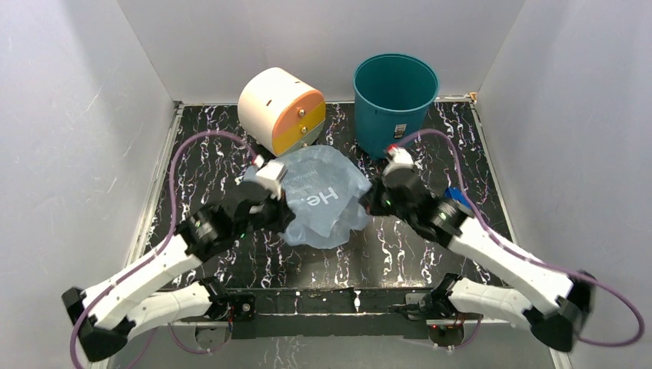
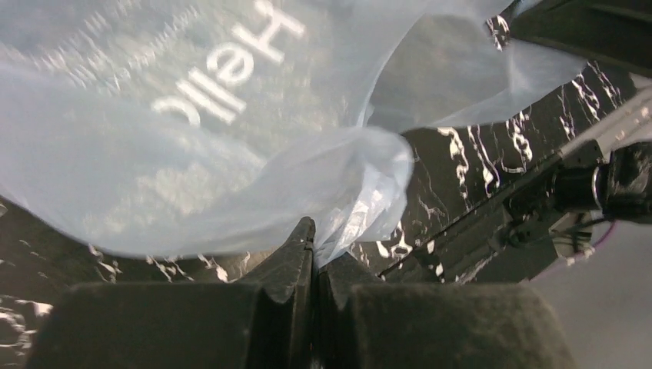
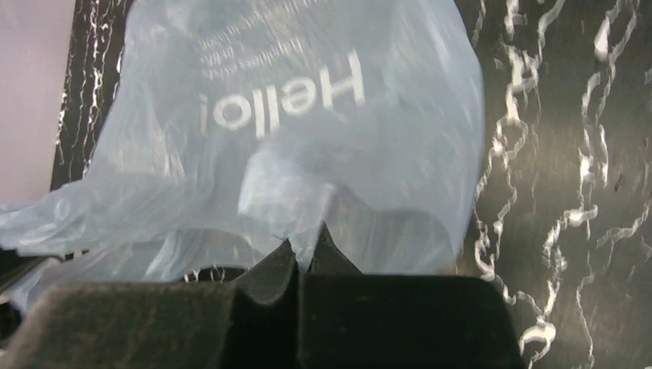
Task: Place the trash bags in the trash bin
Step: Unfold the trash bag at the center of the board.
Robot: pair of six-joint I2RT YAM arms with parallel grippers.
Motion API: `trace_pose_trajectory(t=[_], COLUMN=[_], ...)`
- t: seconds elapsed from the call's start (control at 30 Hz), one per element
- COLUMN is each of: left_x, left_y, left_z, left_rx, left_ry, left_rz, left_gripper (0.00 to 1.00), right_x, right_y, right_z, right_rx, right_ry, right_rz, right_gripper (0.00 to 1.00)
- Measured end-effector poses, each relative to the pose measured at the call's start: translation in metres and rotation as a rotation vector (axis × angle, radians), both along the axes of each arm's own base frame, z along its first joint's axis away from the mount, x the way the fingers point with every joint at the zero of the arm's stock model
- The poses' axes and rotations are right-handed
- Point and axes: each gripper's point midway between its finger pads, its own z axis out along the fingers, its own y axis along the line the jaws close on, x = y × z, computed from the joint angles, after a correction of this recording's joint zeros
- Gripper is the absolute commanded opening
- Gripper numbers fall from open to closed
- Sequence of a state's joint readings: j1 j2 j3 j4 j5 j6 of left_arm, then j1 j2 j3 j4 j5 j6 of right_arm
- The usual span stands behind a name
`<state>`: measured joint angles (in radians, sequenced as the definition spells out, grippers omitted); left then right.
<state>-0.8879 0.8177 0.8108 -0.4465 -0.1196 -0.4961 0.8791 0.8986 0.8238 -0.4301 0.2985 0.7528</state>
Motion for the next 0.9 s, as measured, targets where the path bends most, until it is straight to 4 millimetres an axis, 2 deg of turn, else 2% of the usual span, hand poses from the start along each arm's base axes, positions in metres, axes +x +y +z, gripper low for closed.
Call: trace_pose_trajectory(t=[0.03,0.07,0.13,0.17,0.23,0.27,0.3,0.33,0.37,0.4,0.43,0.5,0.57,0.6,0.63,0.67,0.7,0.73,0.77,0.8,0.83,0.9], left_x=[0.005,0.015,0.044,0.066,0.096,0.105,0.108,0.106,0.097,0.079,0.055,0.007,-0.032,-0.042,-0.046,-0.048,-0.050,-0.051,-0.052,-0.050,-0.044,-0.026], left_y=[-0.002,-0.008,-0.030,-0.049,-0.078,-0.085,-0.088,-0.089,-0.084,-0.074,-0.056,-0.019,0.011,0.016,0.016,0.012,0.012,0.015,0.022,0.027,0.030,0.024], left_z=[0.008,0.024,0.074,0.113,0.178,0.210,0.241,0.270,0.287,0.290,0.282,0.237,0.165,0.126,0.090,0.036,-0.005,-0.034,-0.059,-0.067,-0.058,-0.006], left_rx=[0.031,0.065,0.100,0.099,0.065,0.058,0.023,-0.036,-0.081,-0.123,-0.160,-0.231,-0.327,-0.354,-0.356,-0.324,-0.273,-0.222,-0.149,-0.097,-0.049,-0.017], left_ry=[0.000,-0.009,-0.074,-0.138,-0.248,-0.304,-0.361,-0.431,-0.479,-0.512,-0.531,-0.517,-0.461,-0.406,-0.340,-0.224,-0.126,-0.056,0.010,0.032,0.025,-0.041], left_rz=[0.002,0.002,-0.004,-0.007,-0.024,-0.031,-0.045,-0.060,-0.082,-0.120,-0.152,-0.197,-0.203,-0.199,-0.192,-0.178,-0.158,-0.136,-0.107,-0.086,-0.067,-0.059], left_gripper=[0.00,0.00,0.00,0.00,0.00,0.00,0.00,0.00,0.00,0.00,0.00,0.00,0.00,0.00,0.00,0.00,0.00,0.00,0.00,0.00,0.00,0.00], right_x=[0.006,0.016,0.048,0.068,0.098,0.105,0.107,0.097,0.078,0.060,0.035,-0.005,-0.022,-0.023,-0.024,-0.027,-0.032,-0.037,-0.040,-0.037,-0.029,-0.011], right_y=[0.007,0.017,0.048,0.068,0.104,0.110,0.110,0.101,0.085,0.072,0.051,0.012,-0.015,-0.020,-0.025,-0.032,-0.042,-0.052,-0.061,-0.063,-0.064,-0.056], right_z=[0.003,0.017,0.060,0.093,0.176,0.211,0.255,0.285,0.300,0.298,0.287,0.227,0.148,0.107,0.047,0.004,-0.037,-0.066,-0.079,-0.077,-0.066,-0.024], right_rx=[-0.032,-0.060,-0.087,-0.073,0.003,0.036,0.107,0.170,0.210,0.237,0.271,0.316,0.331,0.301,0.234,0.171,0.095,0.029,-0.013,-0.022,-0.039,-0.059], right_ry=[0.007,0.000,-0.049,-0.105,-0.249,-0.324,-0.427,-0.506,-0.558,-0.583,-0.603,-0.556,-0.441,-0.363,-0.235,-0.138,-0.043,0.022,0.053,0.044,0.016,-0.053], right_rz=[0.019,0.037,0.070,0.090,0.135,0.141,0.150,0.163,0.182,0.197,0.209,0.195,0.130,0.098,0.054,0.020,-0.015,-0.048,-0.074,-0.090,-0.106,-0.109], right_gripper=[0.00,0.00,0.00,0.00,0.00,0.00,0.00,0.00,0.00,0.00,0.00,0.00,0.00,0.00,0.00,0.00,0.00,0.00,0.00,0.00,0.00,0.00])
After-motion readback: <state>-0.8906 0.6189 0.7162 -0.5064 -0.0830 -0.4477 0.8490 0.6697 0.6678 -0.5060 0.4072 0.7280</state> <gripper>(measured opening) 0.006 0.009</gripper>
